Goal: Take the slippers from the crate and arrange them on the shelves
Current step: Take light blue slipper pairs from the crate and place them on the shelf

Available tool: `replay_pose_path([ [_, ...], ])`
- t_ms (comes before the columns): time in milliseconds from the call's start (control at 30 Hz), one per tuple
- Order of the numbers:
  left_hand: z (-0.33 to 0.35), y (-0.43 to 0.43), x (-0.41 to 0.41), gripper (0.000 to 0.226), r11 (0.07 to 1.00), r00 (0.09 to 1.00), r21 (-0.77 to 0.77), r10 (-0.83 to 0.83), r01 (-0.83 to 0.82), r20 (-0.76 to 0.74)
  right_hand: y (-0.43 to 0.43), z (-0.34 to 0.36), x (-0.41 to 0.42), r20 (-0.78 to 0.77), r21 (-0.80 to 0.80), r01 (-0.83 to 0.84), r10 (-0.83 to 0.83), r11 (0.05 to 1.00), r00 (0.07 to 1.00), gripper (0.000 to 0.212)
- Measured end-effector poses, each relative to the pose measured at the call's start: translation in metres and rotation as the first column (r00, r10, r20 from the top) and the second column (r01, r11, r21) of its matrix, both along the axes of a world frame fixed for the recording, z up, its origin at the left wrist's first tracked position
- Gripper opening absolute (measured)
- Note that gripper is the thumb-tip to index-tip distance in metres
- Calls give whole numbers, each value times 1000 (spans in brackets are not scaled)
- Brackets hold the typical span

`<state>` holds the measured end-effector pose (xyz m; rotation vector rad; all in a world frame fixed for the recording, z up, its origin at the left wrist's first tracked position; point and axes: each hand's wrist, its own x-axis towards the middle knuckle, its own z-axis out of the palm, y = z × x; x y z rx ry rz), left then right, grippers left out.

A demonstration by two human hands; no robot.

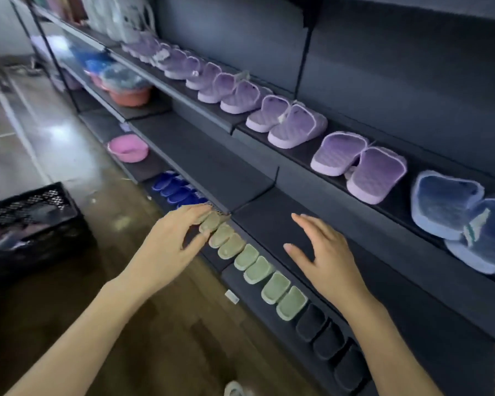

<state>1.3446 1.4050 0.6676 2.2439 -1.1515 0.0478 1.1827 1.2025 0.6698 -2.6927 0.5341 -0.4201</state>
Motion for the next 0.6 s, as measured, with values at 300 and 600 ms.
replay_pose_path([
  [300,-1,75,46,44,924,924,19,383,-383,6,29,1,136,-18,54,-367,368,929,929,54],
  [600,-15,145,73,42,767,766,18,642,-642,-35,93,-9,239,-70,64,-590,594,805,802,57],
])
